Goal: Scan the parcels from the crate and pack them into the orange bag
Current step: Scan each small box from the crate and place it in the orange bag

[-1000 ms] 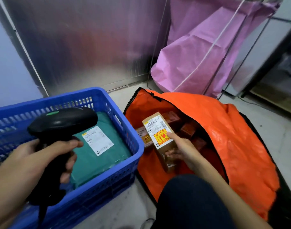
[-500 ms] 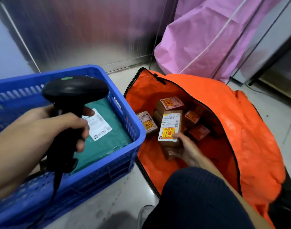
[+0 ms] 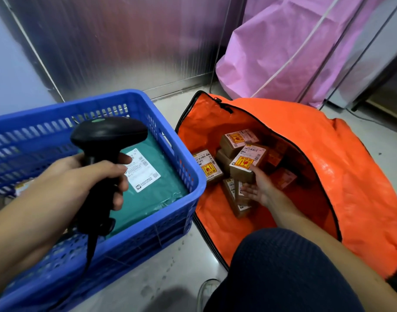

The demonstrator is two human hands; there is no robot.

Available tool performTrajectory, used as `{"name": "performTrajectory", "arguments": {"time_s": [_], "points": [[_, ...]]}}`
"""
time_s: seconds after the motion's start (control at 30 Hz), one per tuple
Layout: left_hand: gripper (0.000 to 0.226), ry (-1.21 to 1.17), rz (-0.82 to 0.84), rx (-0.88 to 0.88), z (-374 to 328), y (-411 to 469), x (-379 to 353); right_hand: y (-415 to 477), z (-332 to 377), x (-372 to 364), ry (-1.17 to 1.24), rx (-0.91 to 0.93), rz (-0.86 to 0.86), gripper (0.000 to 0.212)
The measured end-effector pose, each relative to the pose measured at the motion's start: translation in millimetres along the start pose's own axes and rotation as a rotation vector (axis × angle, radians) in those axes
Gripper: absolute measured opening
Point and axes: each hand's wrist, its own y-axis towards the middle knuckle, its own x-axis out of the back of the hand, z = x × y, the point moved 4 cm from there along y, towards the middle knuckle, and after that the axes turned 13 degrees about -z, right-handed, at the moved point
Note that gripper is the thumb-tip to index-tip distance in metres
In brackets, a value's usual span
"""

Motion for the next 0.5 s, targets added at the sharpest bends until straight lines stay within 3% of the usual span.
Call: {"name": "performTrajectory", "arguments": {"time_s": [0.13, 0.27, 0.37, 0.5], "points": [[0.009, -0.001, -0.044, -0.010, 7, -1, -10, -1, -6, 1, 0.045, -0.002, -0.025, 0.041], [0.010, 0.041, -0.041, -0.015, 6, -3, -18, -12, -7, 6, -0.008, 0.019, -0.055, 0.044], [0.009, 0.025, -0.032, -0.020, 1, -5, -20, -34, 3, 11, -0.142, 0.083, -0.060, 0.033], [0.007, -0.019, -0.064, -0.039, -7, -13, -13, -66, 26, 11, -0.444, 0.208, 0.085, 0.022]]}}
